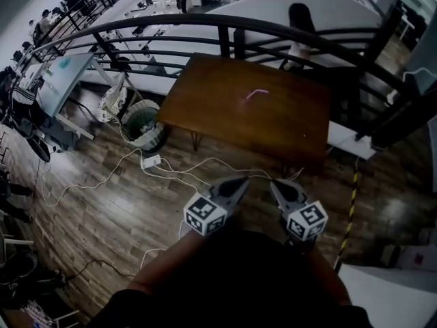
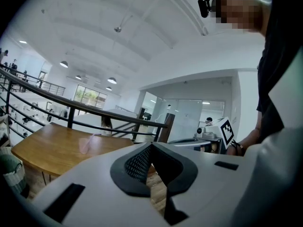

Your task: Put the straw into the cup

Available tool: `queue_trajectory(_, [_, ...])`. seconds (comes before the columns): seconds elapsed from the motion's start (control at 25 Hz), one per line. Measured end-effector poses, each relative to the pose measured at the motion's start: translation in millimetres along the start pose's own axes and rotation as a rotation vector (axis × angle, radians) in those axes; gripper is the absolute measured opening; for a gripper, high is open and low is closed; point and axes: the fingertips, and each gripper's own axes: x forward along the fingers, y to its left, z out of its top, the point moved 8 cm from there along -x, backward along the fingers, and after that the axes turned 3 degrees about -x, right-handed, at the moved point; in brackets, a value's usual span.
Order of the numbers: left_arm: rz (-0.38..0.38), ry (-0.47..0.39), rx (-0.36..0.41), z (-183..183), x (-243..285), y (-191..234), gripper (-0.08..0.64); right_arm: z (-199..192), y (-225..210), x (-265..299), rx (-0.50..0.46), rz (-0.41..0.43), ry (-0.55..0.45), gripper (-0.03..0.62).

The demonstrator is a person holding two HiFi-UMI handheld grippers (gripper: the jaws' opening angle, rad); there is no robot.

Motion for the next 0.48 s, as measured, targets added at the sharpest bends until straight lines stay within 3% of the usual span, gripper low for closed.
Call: queue_trajectory(0.48, [0.042, 0.002, -0.042, -50, 6, -118, 0.011, -39, 14, -111, 0.008, 0.069, -0.009, 0.011])
